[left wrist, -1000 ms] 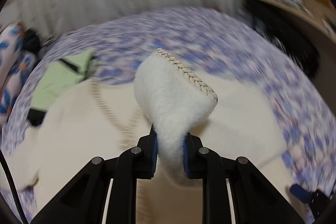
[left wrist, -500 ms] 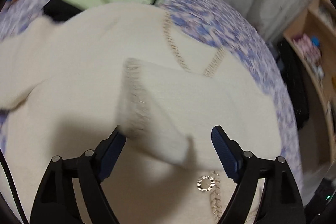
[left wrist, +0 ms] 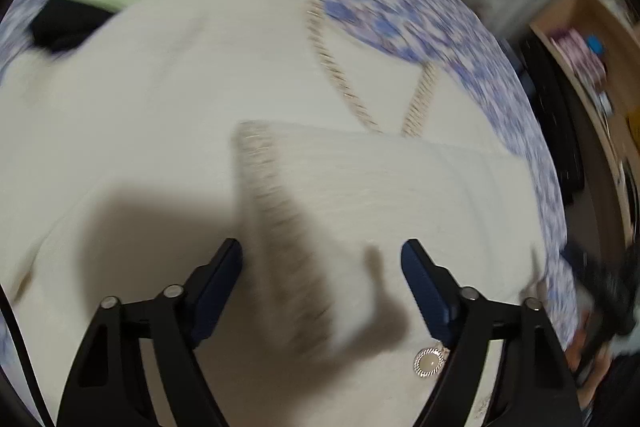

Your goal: Fold large clothes

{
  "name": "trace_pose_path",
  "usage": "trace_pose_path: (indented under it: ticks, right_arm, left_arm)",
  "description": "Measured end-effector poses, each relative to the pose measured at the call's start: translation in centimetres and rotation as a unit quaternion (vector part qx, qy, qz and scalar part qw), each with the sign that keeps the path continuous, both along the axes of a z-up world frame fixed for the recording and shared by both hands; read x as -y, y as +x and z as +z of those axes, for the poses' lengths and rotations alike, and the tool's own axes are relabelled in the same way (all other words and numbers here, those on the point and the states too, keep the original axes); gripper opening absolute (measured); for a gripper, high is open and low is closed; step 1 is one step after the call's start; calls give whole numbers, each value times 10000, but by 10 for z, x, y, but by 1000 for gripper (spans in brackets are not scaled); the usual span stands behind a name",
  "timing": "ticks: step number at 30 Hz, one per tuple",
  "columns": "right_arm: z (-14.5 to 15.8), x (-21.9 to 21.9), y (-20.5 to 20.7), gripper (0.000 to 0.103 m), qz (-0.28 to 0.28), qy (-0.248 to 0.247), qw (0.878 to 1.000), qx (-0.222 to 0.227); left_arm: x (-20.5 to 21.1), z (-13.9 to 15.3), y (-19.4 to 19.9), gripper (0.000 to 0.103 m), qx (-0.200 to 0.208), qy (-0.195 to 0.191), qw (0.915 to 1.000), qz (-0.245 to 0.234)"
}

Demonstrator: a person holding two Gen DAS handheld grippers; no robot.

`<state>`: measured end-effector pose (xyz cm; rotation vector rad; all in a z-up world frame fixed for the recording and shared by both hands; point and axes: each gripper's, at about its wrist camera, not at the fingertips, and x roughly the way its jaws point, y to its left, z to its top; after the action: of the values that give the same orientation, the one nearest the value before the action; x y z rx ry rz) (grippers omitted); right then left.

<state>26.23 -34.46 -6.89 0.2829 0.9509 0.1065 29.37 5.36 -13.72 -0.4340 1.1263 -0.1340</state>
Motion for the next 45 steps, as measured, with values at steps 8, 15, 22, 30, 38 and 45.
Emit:
trace_pose_path:
  ticks: [8, 15, 22, 30, 38, 45]
  right_arm:
    - [-49, 11, 66, 38, 130, 325, 9970, -684]
    - [-48, 8, 62, 17, -293, -249, 9990, -230]
    - [-24, 1, 43, 36, -477, -708, 9963, -130]
    - [11, -80, 16, 47, 469, -725, 9956, 369]
    - [-48, -121, 18, 47, 556, -1309, 9894, -285]
    - [-40, -48, 4, 38, -78, -1023, 9940, -391]
  left_arm:
    - [30, 13, 46, 12, 227, 687, 9972, -186]
    - [35, 16, 63, 20, 739, 960, 9925, -161]
    - [14, 6, 46, 32, 282, 967, 9948, 179]
    - [25, 64, 0, 33, 1553, 1402, 9768, 456]
    - [65, -3, 21, 34, 540, 1767, 9827, -109]
    - [50, 7, 13, 39, 535, 1579, 9860, -86]
